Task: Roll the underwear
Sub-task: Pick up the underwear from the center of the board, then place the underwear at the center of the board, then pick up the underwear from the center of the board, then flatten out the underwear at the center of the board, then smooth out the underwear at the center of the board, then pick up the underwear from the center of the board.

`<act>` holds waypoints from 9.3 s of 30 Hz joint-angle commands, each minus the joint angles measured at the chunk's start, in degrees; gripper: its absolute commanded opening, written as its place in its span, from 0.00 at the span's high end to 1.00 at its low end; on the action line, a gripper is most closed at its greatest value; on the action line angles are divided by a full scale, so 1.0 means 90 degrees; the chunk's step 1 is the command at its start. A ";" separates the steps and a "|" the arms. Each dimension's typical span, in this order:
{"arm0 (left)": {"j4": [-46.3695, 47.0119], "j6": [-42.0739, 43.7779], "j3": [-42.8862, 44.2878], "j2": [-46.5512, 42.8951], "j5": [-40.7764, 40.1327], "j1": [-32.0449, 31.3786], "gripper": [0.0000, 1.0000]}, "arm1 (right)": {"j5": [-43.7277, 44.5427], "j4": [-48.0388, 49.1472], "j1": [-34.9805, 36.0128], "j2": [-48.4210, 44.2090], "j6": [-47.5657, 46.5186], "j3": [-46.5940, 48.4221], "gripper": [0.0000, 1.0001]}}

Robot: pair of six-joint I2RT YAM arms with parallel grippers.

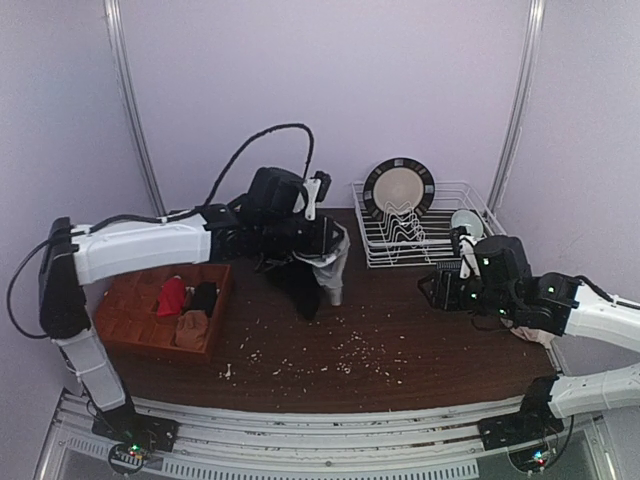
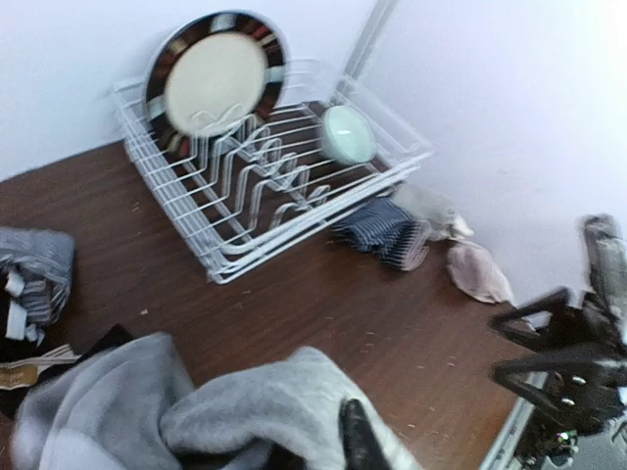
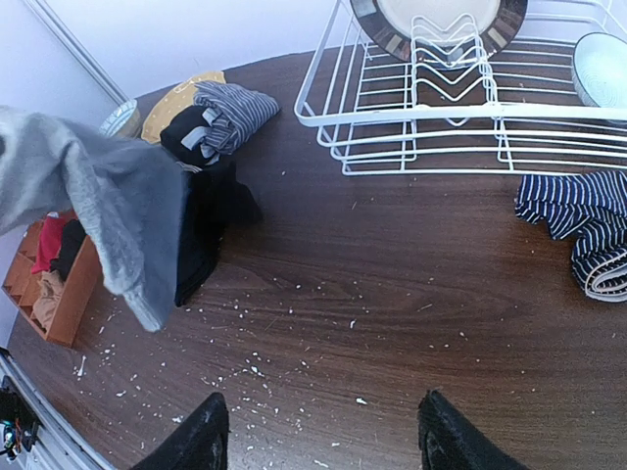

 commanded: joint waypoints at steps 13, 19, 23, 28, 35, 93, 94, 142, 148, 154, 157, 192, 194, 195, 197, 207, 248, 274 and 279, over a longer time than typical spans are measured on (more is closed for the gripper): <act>-0.0654 -0.0943 -0.3220 -0.1709 -0.2505 -0.1584 0.02 | -0.1555 -0.0064 0.0035 0.0595 -0.0082 -0.0181 0.37; -0.1092 -0.1341 -0.3236 -0.0914 -0.2294 -0.1380 0.06 | -0.1779 0.0461 0.0915 0.1708 -0.0012 -0.0032 0.40; -0.0544 -0.1189 -0.3044 -0.0038 -0.1346 -0.0584 0.24 | -0.1310 0.0542 0.1485 0.2058 -0.0114 0.0146 0.43; 0.0174 -0.1086 -0.2678 0.0720 -0.0488 0.0310 0.42 | -0.1307 0.0276 0.2179 0.2138 -0.0546 0.0161 0.46; -0.0149 -0.0718 -0.1173 0.1878 -0.0280 0.0971 0.43 | -0.1221 0.0087 0.2385 0.2339 -0.0477 -0.0145 0.50; 0.0105 0.2502 -0.0212 0.2078 -0.0297 -0.2484 0.26 | 0.1040 -0.0559 0.3317 0.1472 0.1885 -0.1145 1.00; 0.0213 0.2457 -0.0249 0.2110 -0.0183 -0.2431 0.28 | 0.1040 -0.0532 0.3311 0.1437 0.1887 -0.1163 1.00; -0.0347 0.0745 -0.4157 -0.5726 -0.0397 -0.1713 1.00 | 0.0571 -0.3647 0.3220 -0.2016 -0.0549 0.1044 1.00; -0.0272 0.0337 -0.4525 -0.4799 -0.1061 -0.1405 1.00 | 0.1295 -0.3448 0.2356 -0.1014 -0.0006 0.0743 1.00; 0.1066 -0.0149 -0.4757 -0.2977 -0.0609 -0.0295 1.00 | 0.0831 -0.1796 0.0696 -0.0053 0.0260 -0.0285 1.00; 0.1089 -0.0010 -0.4119 -0.1919 -0.0615 -0.0120 1.00 | 0.0833 -0.1390 0.0261 0.0507 0.0239 -0.0428 1.00; 0.0685 -0.1003 -0.3493 0.0385 -0.0975 -0.1546 0.87 | 0.0297 -0.0834 0.2004 0.1807 0.2035 -0.1440 0.80; 0.0665 -0.1075 -0.3582 0.0380 -0.0958 -0.1758 0.99 | 0.0256 -0.1018 0.2098 0.1543 0.2373 -0.1623 0.80; 0.0648 -0.1071 -0.3614 0.0357 -0.0976 -0.1964 1.00 | 0.0257 -0.1126 0.2143 0.1299 0.2513 -0.1704 0.80; 0.0183 -0.1151 -0.3541 0.0136 -0.1307 -0.2631 1.00 | 0.0274 -0.1613 0.2176 0.0441 0.2860 -0.1929 0.79; -0.1473 -0.1828 -0.3966 -0.2076 -0.3134 -0.3031 0.02 | 0.0497 -0.1970 0.2353 0.0524 0.1949 -0.0167 0.54; -0.1266 -0.4073 -0.5966 -0.4055 -0.2847 -0.2844 0.19 | 0.0390 -0.2001 0.2834 0.7888 0.0948 0.6013 1.00; 0.2071 -0.1977 -0.4790 -0.0727 -0.1035 -0.1848 0.19 | -0.0897 -0.0396 0.1569 0.6895 0.1827 0.4963 1.00; 0.2834 -0.1702 -0.5160 -0.0644 -0.0215 -0.1460 0.39 | -0.0992 -0.0308 0.1536 0.6902 0.1818 0.4929 1.00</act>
